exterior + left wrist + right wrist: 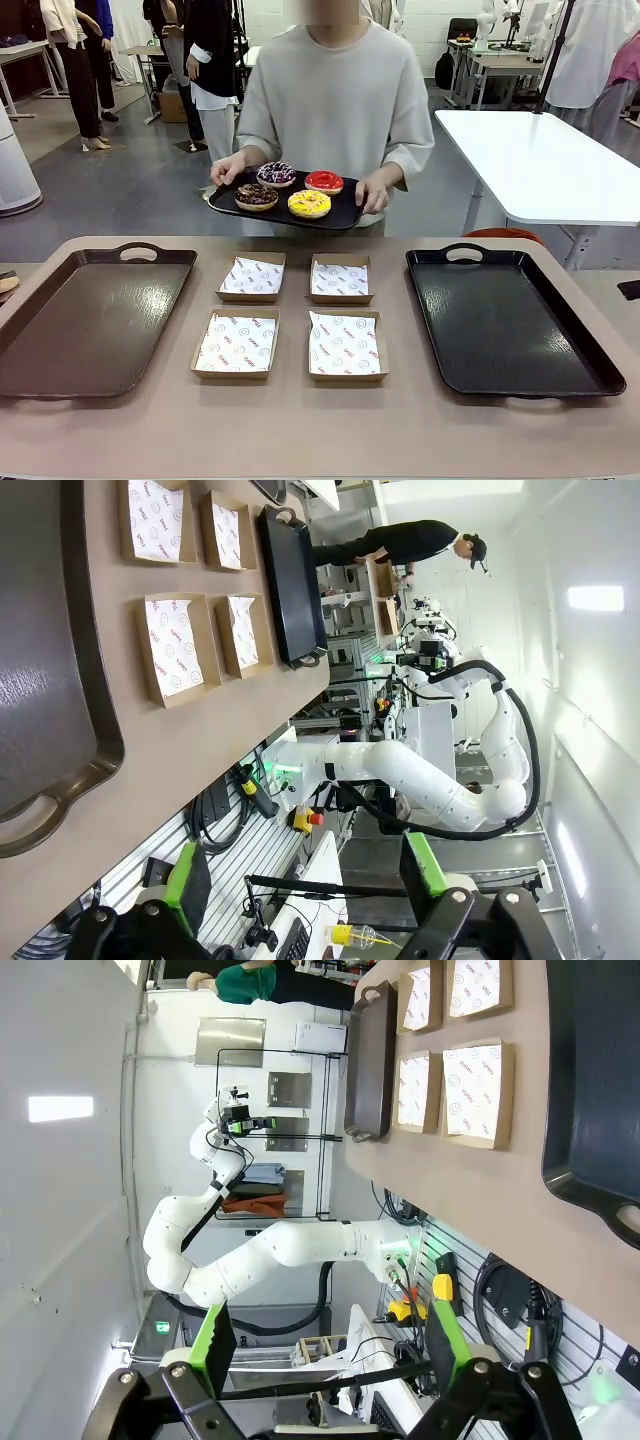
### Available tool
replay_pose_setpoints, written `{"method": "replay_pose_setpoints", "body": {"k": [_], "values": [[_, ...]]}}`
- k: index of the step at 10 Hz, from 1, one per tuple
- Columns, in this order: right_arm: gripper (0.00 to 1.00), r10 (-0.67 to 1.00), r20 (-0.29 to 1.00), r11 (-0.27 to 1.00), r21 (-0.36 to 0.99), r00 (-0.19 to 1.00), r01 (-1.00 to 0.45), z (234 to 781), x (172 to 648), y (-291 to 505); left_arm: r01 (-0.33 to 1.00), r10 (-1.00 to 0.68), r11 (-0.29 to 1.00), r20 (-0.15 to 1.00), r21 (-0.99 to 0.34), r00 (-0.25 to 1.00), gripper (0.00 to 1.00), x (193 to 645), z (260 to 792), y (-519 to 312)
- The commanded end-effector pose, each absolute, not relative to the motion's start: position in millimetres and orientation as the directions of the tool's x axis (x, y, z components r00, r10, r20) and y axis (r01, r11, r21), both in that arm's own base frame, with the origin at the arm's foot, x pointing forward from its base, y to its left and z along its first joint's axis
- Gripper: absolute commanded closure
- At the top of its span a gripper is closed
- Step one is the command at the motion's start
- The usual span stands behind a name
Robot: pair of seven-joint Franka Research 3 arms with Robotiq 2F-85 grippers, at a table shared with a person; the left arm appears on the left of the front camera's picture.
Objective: Individually package the donuts and arrange them on the tray.
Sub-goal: Pick up one Paper togo box.
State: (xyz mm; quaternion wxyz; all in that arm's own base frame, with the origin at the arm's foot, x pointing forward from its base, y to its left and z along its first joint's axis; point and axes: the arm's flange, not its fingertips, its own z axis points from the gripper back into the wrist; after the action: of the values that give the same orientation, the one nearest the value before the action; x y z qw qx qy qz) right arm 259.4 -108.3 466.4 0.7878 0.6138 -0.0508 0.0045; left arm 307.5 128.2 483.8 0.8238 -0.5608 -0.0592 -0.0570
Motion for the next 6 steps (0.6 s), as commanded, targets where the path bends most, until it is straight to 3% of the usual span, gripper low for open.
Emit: {"method": "replay_pose_setpoints", "body": {"k": [1, 6], "values": [[0.00, -0.051, 0.089, 0.230, 0.970, 0.995, -0.075, 466.7, 258.1, -108.5, 0.169, -0.025, 0.356, 0.172, -0.919, 0.985, 0.00, 306.6, 486.2, 128.8], [0.00, -0.051, 0.089, 0.230, 0.970, 0.995, -0.075, 466.7, 258.1, -108.5, 0.169, -0.025, 0.356, 0.172, -0.919, 0.985, 0.00, 306.6, 486.2, 128.8]]}}
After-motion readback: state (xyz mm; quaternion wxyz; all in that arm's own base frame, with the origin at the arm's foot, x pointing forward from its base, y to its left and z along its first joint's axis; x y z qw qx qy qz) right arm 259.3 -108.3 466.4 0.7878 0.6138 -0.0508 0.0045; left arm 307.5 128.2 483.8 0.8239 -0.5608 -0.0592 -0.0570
